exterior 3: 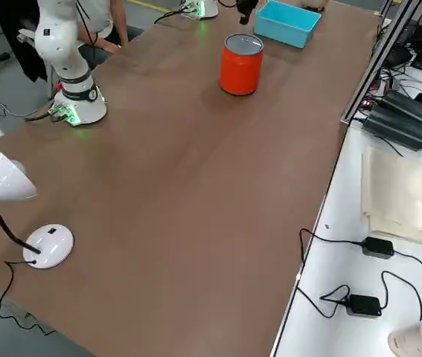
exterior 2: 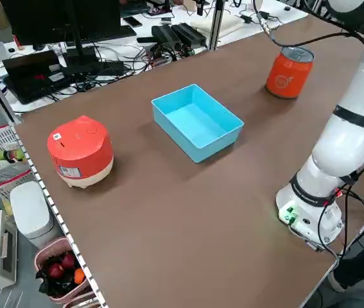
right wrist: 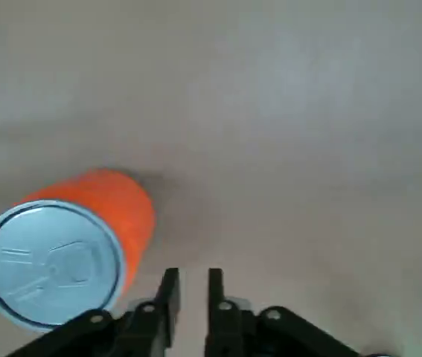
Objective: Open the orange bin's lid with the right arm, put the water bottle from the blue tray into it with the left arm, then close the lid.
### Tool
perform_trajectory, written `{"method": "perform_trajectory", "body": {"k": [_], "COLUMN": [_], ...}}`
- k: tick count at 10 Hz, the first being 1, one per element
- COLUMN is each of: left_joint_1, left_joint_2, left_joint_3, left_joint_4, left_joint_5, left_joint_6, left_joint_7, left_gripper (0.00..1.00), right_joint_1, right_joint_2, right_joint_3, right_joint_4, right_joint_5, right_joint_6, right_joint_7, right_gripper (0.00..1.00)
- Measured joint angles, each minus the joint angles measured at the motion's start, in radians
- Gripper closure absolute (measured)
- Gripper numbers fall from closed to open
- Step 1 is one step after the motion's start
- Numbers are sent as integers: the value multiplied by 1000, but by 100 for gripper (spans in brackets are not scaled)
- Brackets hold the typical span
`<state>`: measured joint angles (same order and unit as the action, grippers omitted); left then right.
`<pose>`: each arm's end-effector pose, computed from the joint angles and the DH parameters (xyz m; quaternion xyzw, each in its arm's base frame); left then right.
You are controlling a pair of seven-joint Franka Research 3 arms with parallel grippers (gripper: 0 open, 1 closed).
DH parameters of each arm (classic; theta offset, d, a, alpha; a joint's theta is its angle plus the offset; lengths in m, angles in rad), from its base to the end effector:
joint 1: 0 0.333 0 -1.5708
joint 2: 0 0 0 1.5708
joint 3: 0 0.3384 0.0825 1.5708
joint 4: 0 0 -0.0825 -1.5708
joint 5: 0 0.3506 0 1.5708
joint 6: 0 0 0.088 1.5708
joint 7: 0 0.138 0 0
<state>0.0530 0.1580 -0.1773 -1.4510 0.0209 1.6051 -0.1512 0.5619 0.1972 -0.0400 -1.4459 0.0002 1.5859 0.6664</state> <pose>0.5720 -0.0603 0.5862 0.9999 0.0142 -0.0012 0.0033 0.5041 0.2925 0.5629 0.9970 -0.0719 -0.0215 0.0191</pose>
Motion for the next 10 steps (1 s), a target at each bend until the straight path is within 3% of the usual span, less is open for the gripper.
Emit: {"method": "perform_trajectory", "body": {"k": [3,5,10], "left_joint_1": [-1,-1,0], "left_joint_2": [0,0,0], "left_joint_3": [-2,-2,-2], "left_joint_4": [0,0,0], "left_joint_5": [0,0,0], "left_joint_6": [0,0,0], "left_joint_7": [2,2,2], "left_gripper": [0,0,0], "right_joint_1": [-106,-221,-438], "right_joint_2": [-47,-90,-187], "right_joint_3": [-2,-5,-6], "right_joint_4": [-7,-28,-102], "right_joint_5": [-6,-10,-62], "right_joint_6": [0,-6,-5], "right_joint_7": [-91,-286,-549], "right_gripper": [28,0,0]}}
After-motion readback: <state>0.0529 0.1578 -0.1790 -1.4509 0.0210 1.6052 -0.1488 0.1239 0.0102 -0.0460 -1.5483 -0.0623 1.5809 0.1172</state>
